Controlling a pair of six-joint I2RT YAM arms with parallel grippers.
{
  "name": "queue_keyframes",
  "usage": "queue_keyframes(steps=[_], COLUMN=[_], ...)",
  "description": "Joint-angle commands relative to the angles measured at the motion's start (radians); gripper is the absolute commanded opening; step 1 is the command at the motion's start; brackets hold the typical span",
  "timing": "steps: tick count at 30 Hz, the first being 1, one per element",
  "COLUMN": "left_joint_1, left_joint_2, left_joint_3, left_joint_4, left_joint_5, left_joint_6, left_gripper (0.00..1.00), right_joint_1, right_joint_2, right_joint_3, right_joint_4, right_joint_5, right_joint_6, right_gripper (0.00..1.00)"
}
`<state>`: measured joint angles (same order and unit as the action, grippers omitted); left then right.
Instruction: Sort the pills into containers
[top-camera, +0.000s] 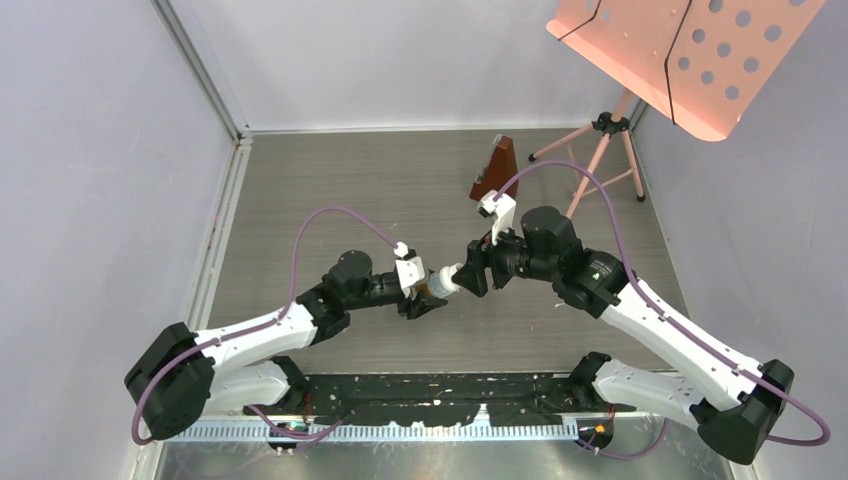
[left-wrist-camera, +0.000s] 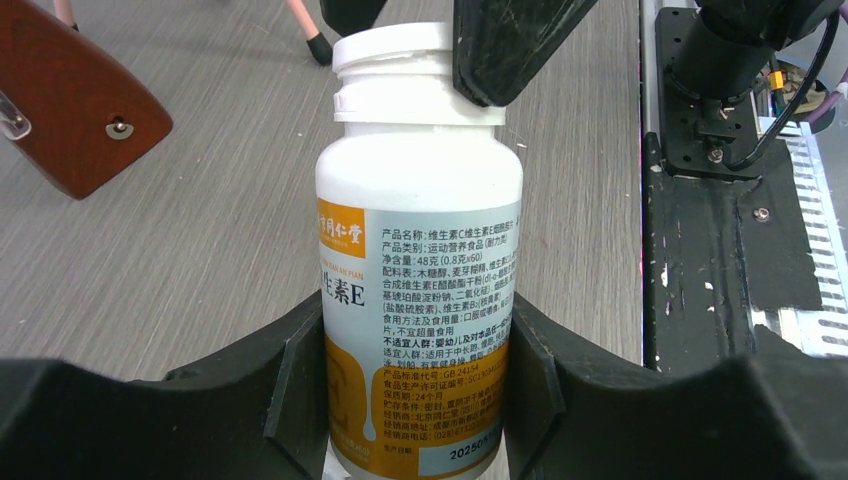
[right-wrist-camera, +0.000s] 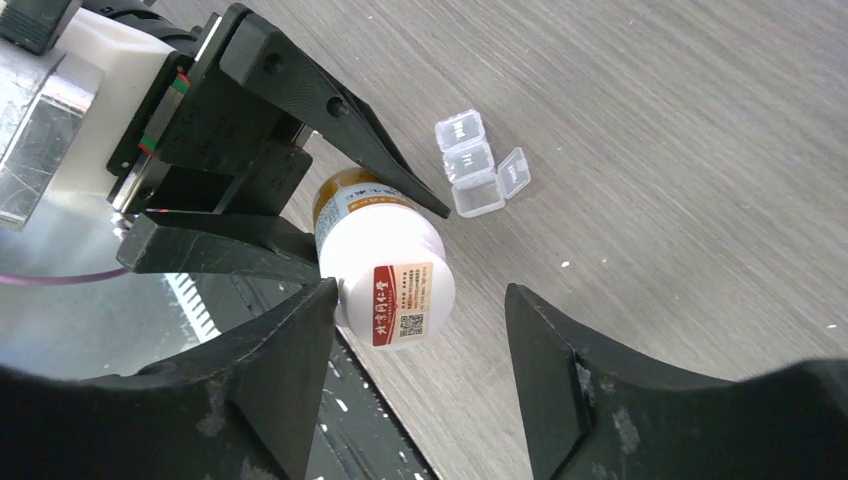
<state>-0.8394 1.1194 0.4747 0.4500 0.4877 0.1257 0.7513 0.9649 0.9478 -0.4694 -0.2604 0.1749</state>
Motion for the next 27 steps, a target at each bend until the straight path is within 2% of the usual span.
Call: queue_keyframes(steps=[1,4,7,12,14,23,27], left_joint_1=[0.003,0.003,0.003,0.003,0.003,0.003,0.003], left_joint_2=[-0.034,-0.040,-0.045,-0.058,-0.063,-0.063,-0.057], left_joint_3=[0.035,0.036,0.035,0.018,0.015,0.013,0.012], left_joint_4=[0.039,0.049,0.057,0.085,0.084,0.075,0.074], left_joint_5=[0.015,0.022,0.034,0.045,0.051,0.049,0.045], left_joint_6=[0.034,0.031,0.026,0.031,0.035,0.051,0.059], left_gripper=[0.00,0.00,0.00,0.00,0.00,0.00,0.00], right_joint_1=[-0.011,-0.018,-0.027,-0.059,-0.076,-0.102,-0.108], right_joint_2=[0.004,-0.006,-0.017,-0.038,-0.047,-0.055,-0.060], right_joint_3=[-0.003,-0.022,-0.034,-0.054,-0.059,-0.063,-0.062], right_joint_4=[0.022,0.036,0.042,0.066,0.075,0.105,0.112], right_joint_5=[-0.034,-0.055,-0.082,-0.144,-0.168,-0.231,-0.228], right_joint_6=[0.020,0.031,0.034,0.034,0.034,0.035,0.034], right_gripper=[0.65,0.62,0.53,0.30,0.25,0.06,0.06])
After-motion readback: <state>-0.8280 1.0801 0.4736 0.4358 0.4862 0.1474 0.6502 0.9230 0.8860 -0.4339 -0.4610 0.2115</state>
